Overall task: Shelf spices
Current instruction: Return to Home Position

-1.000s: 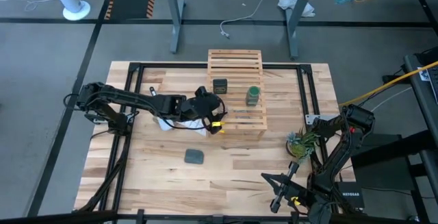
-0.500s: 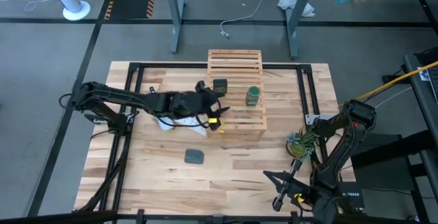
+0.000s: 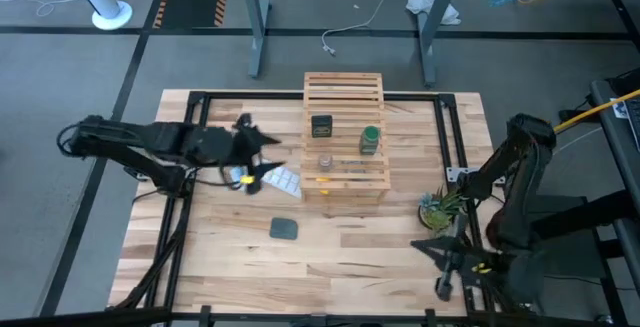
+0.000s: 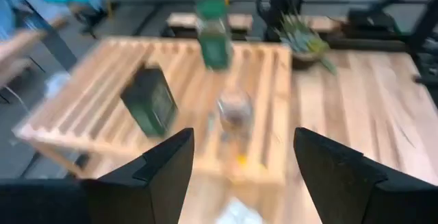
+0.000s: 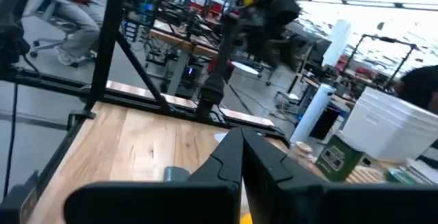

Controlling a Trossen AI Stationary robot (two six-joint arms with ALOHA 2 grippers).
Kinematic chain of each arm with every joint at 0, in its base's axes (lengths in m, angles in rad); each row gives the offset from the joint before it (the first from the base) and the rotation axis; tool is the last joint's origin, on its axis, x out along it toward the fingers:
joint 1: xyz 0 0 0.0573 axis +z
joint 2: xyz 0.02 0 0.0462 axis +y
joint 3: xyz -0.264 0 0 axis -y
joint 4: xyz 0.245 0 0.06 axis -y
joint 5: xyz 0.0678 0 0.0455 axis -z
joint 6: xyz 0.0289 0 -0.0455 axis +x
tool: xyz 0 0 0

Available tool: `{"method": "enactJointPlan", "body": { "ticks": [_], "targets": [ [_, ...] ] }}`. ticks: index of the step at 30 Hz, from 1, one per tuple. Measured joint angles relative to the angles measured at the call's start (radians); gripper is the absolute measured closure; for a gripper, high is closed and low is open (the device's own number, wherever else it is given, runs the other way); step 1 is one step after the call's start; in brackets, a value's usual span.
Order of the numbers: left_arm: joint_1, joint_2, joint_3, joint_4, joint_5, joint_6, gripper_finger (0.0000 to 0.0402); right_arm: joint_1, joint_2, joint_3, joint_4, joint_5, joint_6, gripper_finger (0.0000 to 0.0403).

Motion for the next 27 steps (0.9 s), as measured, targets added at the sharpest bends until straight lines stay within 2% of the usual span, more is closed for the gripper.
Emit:
{"method": "enactJointPlan", "body": {
  "ticks": [3, 6, 11, 15, 19, 24, 27],
  "targets": [
    [-0.061, -0.071, -0.072, -0.021, 0.000, -0.027, 0.0157, 0.051, -0.061, 0.000, -0.207, 0.005, 0.138, 0.0393],
    [-0.118, -0.147, -0.173, 0.006, -0.003, -0.044, 0.0157, 0.084, -0.108, 0.000, -0.449, 0.006, 0.390, 0.0393],
    [-0.184, -0.279, -0.364, 0.130, -0.008, -0.074, 0.0157, 0.092, -0.126, 0.000, -0.812, 0.008, 0.833, 0.0393],
    [-0.221, -0.367, -0.526, 0.259, -0.005, -0.099, 0.0157, 0.091, -0.109, -0.001, -1.013, -0.007, 1.097, 0.0393],
    [-0.250, -0.418, -0.679, 0.405, 0.058, -0.102, 0.0157, 0.092, -0.085, -0.031, -1.047, -0.018, 1.191, 0.0393],
    [-0.273, -0.430, -0.840, 0.654, 0.144, -0.098, 0.0157, 0.092, -0.079, -0.142, -0.929, -0.050, 1.210, 0.0393],
    [-0.277, -0.429, -0.902, 0.743, 0.187, -0.097, 0.0157, 0.092, -0.079, -0.218, -0.853, -0.051, 1.241, 0.0393]
  ]
}}
